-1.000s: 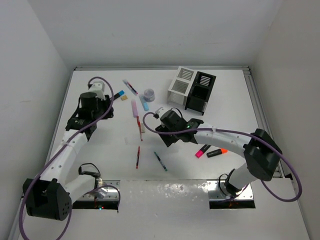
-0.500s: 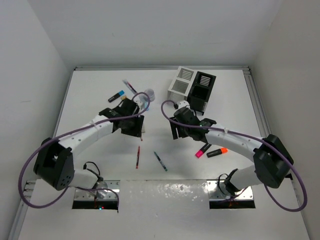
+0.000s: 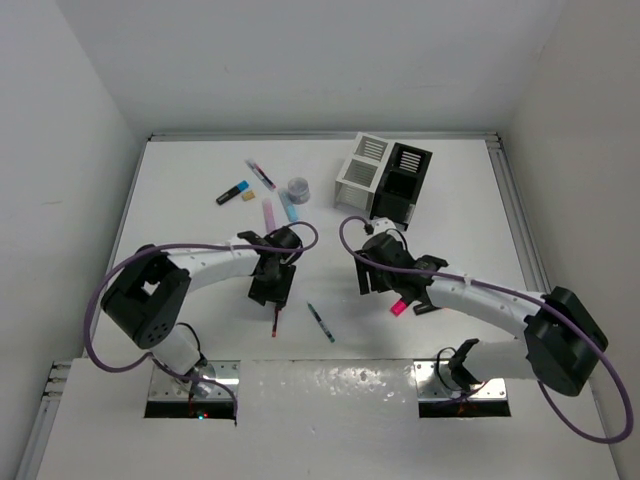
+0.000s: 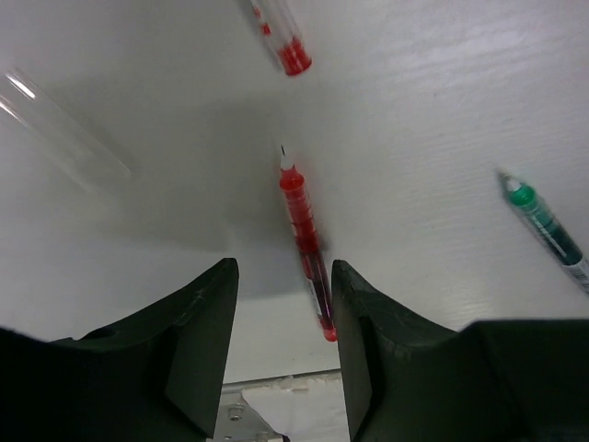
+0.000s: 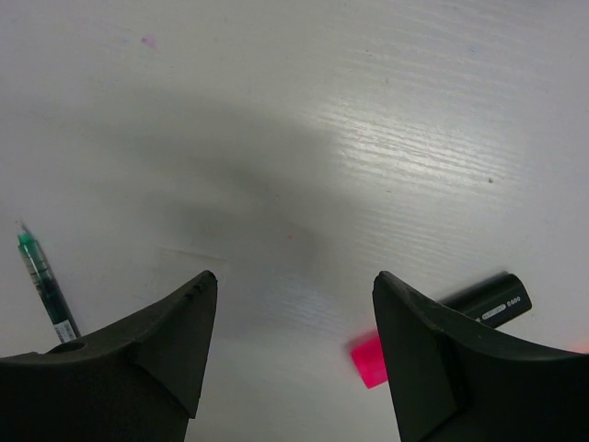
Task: Sort the stationery into containers
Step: Pick up the pen from the center of the board, then close the pen cap on the pen.
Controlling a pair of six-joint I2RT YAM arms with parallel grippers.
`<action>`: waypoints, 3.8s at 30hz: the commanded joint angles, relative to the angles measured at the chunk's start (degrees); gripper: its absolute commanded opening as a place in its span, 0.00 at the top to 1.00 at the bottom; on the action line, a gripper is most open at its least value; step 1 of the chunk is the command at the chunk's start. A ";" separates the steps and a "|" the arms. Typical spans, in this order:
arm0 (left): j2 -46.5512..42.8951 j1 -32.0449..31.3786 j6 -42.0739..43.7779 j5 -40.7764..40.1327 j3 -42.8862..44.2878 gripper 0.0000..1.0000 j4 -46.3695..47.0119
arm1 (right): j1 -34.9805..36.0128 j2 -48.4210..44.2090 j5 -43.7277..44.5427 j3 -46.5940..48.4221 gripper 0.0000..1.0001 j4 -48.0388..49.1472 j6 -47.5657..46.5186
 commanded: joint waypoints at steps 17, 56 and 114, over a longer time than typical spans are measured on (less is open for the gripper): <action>4.94 -0.04 -2.98 -0.61 -3.74 1.00 6.27 | -0.32 -3.03 0.40 0.00 0.32 -0.12 0.57; -20.64 47.86 3.43 -13.19 21.05 1.00 1.08 | 16.73 64.83 -2.34 77.72 0.45 -12.78 2.75; -12.75 19.31 25.67 41.13 20.96 1.00 32.19 | -9.55 14.65 -19.56 45.55 1.00 27.73 -5.77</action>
